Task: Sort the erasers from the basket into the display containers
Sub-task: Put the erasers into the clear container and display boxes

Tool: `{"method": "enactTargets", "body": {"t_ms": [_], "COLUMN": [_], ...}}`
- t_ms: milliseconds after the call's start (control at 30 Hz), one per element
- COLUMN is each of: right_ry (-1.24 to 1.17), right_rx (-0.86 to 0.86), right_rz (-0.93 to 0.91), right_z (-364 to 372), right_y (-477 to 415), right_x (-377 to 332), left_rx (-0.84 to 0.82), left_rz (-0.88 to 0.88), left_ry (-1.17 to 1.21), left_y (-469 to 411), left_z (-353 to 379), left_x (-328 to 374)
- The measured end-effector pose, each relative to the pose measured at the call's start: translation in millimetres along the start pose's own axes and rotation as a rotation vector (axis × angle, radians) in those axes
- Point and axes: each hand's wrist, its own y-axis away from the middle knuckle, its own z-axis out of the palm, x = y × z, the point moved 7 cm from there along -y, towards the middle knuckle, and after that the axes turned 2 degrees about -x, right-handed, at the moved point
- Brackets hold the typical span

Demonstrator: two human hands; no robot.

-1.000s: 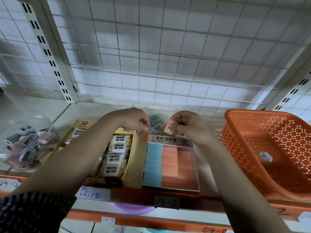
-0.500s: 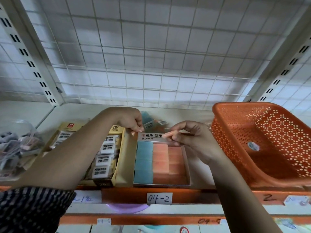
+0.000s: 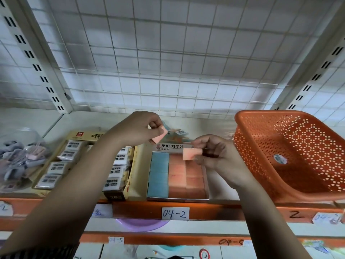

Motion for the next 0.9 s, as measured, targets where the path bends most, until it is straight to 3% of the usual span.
{"method": "enactTargets", "body": {"t_ms": [167,367,600,900], "right_ry": [-0.064,-0.035,0.344,0.588], "right_rx": [-0.015,-0.147,-0.4,-0.429], "right_rz": [0.001,0.043,0.209,0.261], "right_z": [4.0,17.5,39.0,48.8], "right_y": [8.1,12.8,22.0,21.9], "right_x": [-1.8,-5.0,2.4,-4.1], "left_rx": [0.035,0.123,0.183,0.167], "left_rz": [-0.007,0.007,0.035,0.045], "left_ry": [0.004,0.063,0.244,0.299], "left_y": [10.8,15.9,15.9,16.5], "left_z": [10.8,12.0,12.7,15.8], "left_x": [-3.2,-13.0,-17.5,-19.9]}}
